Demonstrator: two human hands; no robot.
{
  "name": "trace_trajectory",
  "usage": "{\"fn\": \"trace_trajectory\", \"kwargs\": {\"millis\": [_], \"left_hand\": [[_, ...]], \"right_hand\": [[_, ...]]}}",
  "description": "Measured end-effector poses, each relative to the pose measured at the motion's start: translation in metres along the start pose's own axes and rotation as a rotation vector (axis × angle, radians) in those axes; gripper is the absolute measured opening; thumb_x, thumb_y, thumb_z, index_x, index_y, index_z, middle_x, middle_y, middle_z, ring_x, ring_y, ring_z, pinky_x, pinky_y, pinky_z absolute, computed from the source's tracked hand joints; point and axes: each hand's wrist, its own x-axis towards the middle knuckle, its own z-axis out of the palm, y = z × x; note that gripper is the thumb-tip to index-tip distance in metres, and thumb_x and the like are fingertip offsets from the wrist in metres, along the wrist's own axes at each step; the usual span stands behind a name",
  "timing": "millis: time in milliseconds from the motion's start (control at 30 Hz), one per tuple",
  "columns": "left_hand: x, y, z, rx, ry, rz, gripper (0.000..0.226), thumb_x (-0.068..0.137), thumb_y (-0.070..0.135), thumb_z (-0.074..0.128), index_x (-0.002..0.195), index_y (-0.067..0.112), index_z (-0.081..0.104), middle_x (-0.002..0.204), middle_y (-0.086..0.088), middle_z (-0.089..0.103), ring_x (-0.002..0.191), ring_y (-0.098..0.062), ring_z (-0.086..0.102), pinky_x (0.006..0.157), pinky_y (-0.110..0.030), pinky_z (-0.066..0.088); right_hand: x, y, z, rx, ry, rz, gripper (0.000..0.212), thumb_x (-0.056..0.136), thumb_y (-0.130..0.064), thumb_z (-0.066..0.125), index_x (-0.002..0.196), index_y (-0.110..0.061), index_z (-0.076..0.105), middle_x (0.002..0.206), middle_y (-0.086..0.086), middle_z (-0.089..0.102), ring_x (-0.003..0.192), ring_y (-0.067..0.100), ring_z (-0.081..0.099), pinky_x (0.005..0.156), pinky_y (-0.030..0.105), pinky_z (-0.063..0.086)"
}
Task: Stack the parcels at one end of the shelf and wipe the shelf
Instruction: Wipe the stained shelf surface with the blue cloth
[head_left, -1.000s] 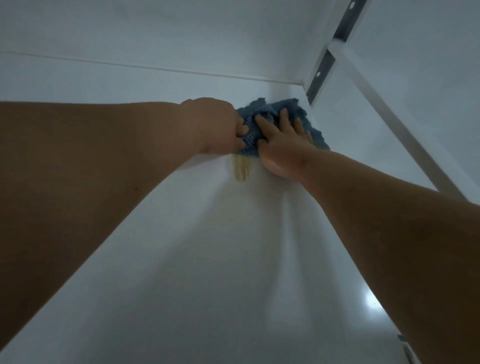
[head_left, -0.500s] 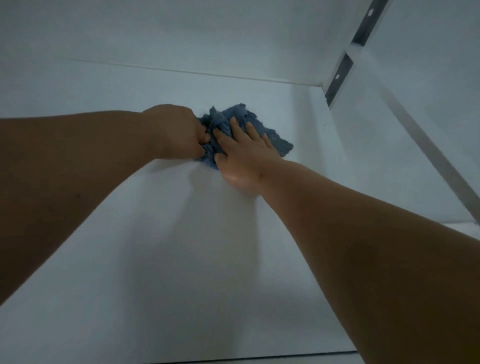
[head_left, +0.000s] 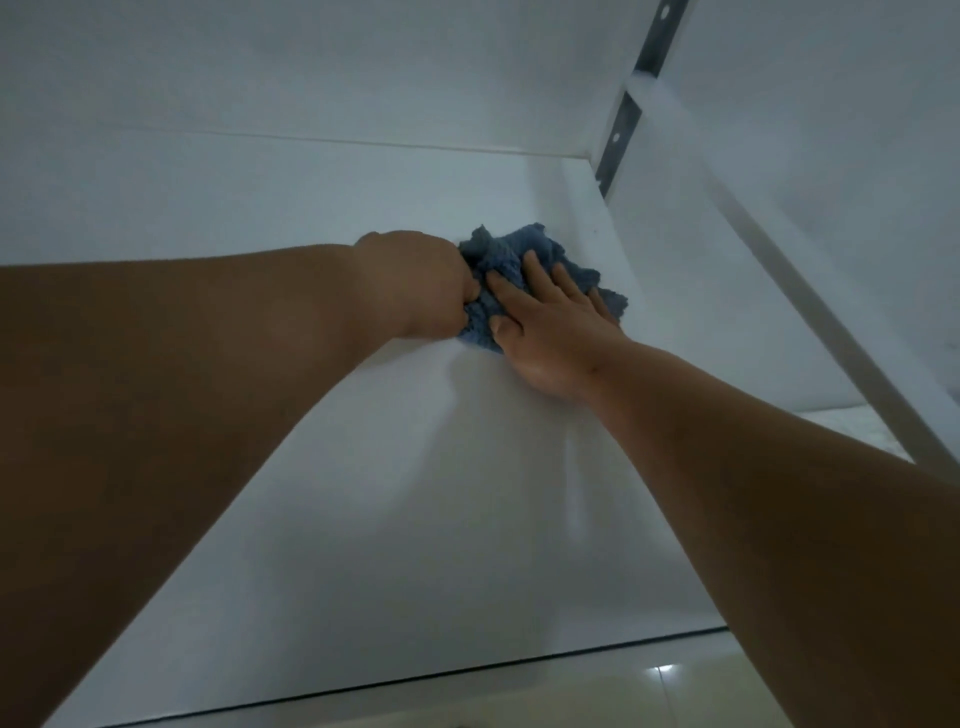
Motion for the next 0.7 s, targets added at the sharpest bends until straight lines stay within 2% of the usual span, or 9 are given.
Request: {"fn": "trace_trajectory", "kwargs": {"millis": [100, 233, 367, 467, 600, 700], "left_hand": [[0.009, 0.020, -0.001, -0.001, 0.019, 0.035, 0.026, 0.096, 0.031, 0.043, 0.111, 0.023, 0.062, 0.105, 0.001, 0.059, 0.097, -0.020, 0.055, 0.084, -0.038, 0.045], [0.009, 0.028, -0.004, 0.041, 0.075, 0.058, 0.024, 0.096, 0.034, 0.043, 0.108, 0.026, 0.063, 0.089, 0.004, 0.050, 0.085, -0.018, 0.047, 0.074, -0.035, 0.036], [-0.001, 0.021, 0.006, 0.022, 0.147, 0.050, 0.025, 0.095, 0.040, 0.046, 0.107, 0.032, 0.066, 0.096, 0.004, 0.059, 0.084, -0.017, 0.048, 0.075, -0.033, 0.034], [-0.010, 0.014, 0.012, 0.009, 0.158, 0.045, 0.025, 0.094, 0.043, 0.048, 0.107, 0.035, 0.067, 0.091, 0.005, 0.057, 0.081, -0.016, 0.046, 0.076, -0.032, 0.031], [-0.027, -0.003, 0.012, -0.003, 0.175, 0.030, 0.024, 0.092, 0.041, 0.050, 0.105, 0.035, 0.069, 0.094, 0.006, 0.062, 0.080, -0.015, 0.047, 0.074, -0.030, 0.031], [-0.040, -0.020, 0.018, -0.054, 0.212, -0.016, 0.024, 0.090, 0.042, 0.052, 0.102, 0.036, 0.072, 0.097, 0.007, 0.068, 0.084, -0.018, 0.057, 0.074, -0.029, 0.034]], "right_hand": [[-0.006, 0.015, -0.001, 0.031, 0.010, 0.047, 0.054, 0.103, -0.045, 0.022, 0.154, -0.037, 0.005, 0.163, -0.003, -0.011, 0.150, 0.021, -0.009, 0.122, 0.042, -0.004], [-0.014, 0.014, -0.003, 0.048, 0.074, 0.054, 0.052, 0.103, -0.035, 0.028, 0.154, -0.028, 0.018, 0.164, 0.003, 0.002, 0.151, 0.024, 0.002, 0.123, 0.039, 0.006], [-0.020, -0.004, -0.005, 0.094, 0.112, 0.076, 0.051, 0.100, -0.025, 0.037, 0.150, -0.026, 0.032, 0.163, 0.003, 0.012, 0.149, 0.025, 0.013, 0.121, 0.039, 0.016], [-0.023, -0.016, -0.004, 0.100, 0.102, 0.065, 0.051, 0.098, -0.022, 0.040, 0.149, -0.026, 0.035, 0.163, 0.003, 0.014, 0.149, 0.025, 0.015, 0.120, 0.042, 0.020], [-0.027, -0.036, 0.000, 0.114, 0.096, 0.027, 0.052, 0.097, -0.022, 0.043, 0.149, -0.025, 0.036, 0.162, 0.004, 0.014, 0.149, 0.026, 0.013, 0.121, 0.038, 0.018], [-0.027, -0.056, 0.004, 0.130, 0.119, -0.029, 0.050, 0.098, -0.022, 0.042, 0.148, -0.022, 0.037, 0.162, 0.005, 0.014, 0.150, 0.025, 0.011, 0.121, 0.035, 0.014]]}}
